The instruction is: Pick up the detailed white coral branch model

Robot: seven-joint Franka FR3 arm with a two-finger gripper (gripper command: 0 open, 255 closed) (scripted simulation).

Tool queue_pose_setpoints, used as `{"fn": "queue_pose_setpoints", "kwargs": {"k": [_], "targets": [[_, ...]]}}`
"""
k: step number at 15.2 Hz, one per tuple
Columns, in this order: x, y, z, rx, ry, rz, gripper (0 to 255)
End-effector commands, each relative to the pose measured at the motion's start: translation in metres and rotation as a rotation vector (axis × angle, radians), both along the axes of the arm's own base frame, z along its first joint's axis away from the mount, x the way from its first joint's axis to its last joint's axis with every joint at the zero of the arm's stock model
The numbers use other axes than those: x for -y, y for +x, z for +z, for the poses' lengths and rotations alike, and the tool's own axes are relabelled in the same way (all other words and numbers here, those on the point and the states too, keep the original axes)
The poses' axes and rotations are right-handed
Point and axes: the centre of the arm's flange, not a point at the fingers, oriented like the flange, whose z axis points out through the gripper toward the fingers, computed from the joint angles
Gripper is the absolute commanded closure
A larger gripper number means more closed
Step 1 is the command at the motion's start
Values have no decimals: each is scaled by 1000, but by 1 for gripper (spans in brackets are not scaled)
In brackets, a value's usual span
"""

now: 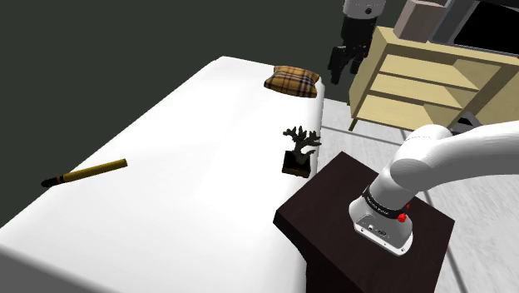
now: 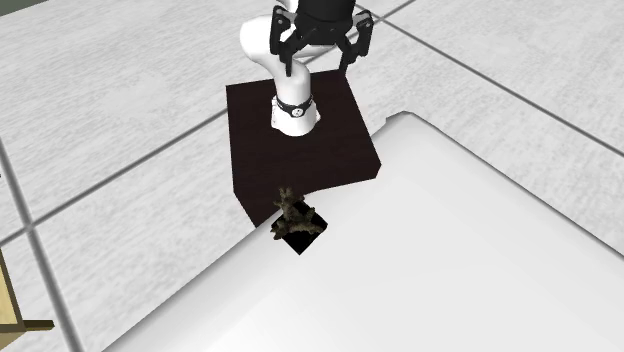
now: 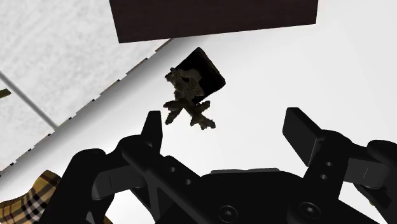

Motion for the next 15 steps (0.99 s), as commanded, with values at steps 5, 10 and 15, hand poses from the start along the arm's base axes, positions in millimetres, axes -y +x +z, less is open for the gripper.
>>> {"fn": "queue_pose_setpoints", "kwargs": {"k": [5, 10, 15], "targets": [[5, 16, -49, 18, -18, 28, 0], [12, 38, -109, 41, -41, 63, 0], [19, 62, -168, 63, -63, 99, 0]]}}
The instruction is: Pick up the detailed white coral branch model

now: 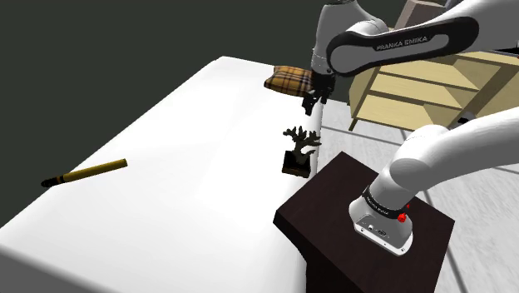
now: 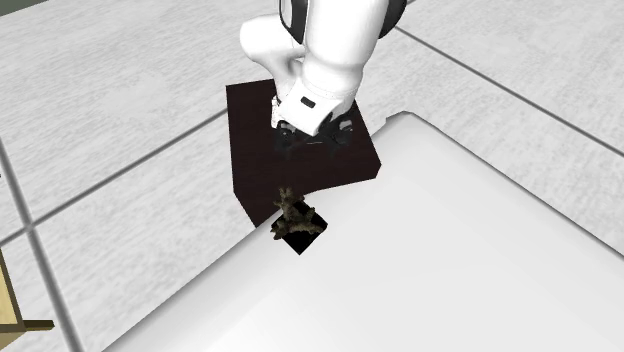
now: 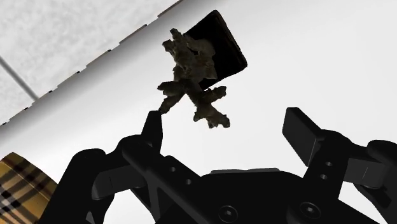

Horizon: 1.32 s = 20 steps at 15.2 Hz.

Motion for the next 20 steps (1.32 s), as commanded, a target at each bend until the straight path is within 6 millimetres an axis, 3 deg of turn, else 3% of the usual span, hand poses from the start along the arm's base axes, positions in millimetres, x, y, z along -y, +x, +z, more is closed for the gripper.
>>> {"fn": "queue_pose_setpoints", "kwargs": {"k": [1, 12, 20], "targets": [[3, 8, -24, 13, -8, 16, 0], [21, 66, -152, 62, -58, 93, 0], [21, 67, -194, 63, -59, 95, 0]]}}
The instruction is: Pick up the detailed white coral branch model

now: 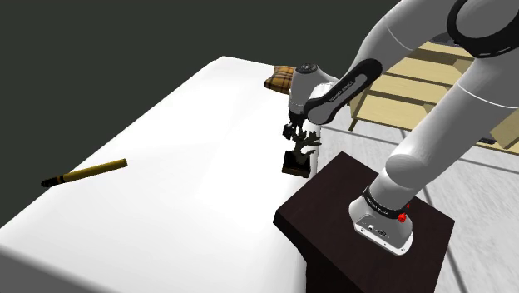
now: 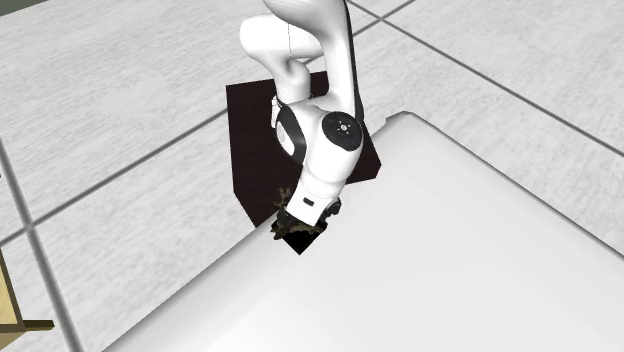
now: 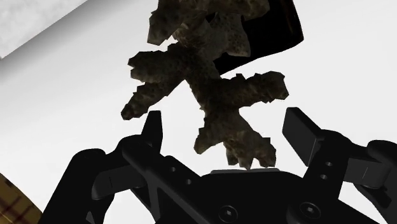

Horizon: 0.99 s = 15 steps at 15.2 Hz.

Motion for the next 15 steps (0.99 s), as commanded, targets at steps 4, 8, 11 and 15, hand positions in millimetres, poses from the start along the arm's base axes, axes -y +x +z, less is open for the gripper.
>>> {"fn": "queue_pose_setpoints", "kwargs": {"k": [4, 8, 11, 15], "targets": [[-1, -2, -7, 0, 0, 0, 255], [0, -1, -7, 0, 0, 0, 255], [-1, -2, -7, 0, 0, 0, 255], [-1, -1, 9, 0, 0, 0, 255]]}}
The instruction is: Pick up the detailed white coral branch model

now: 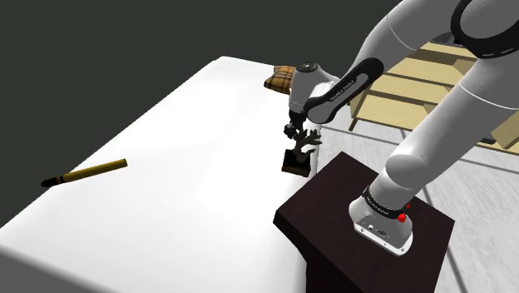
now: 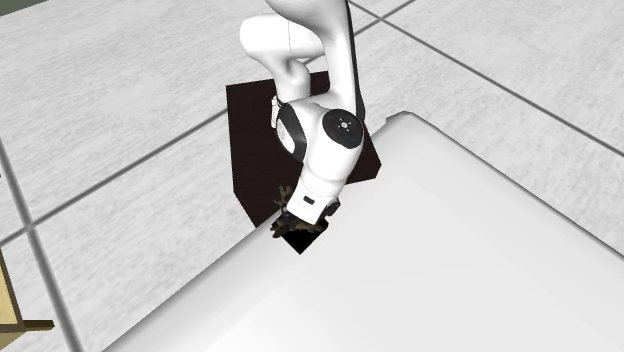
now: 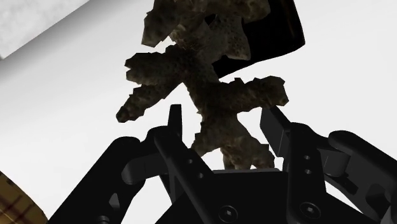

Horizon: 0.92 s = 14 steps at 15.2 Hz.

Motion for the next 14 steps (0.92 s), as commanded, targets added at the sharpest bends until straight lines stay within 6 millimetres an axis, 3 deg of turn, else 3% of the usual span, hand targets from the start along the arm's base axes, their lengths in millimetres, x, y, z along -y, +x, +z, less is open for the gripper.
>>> {"fn": "queue_pose_setpoints", "kwargs": {"k": [1, 12, 14], "targets": [[0, 0, 10, 1, 0, 0, 255], [0, 0, 68, 1, 0, 0, 255], [0, 0, 68, 1, 0, 0, 255]]}}
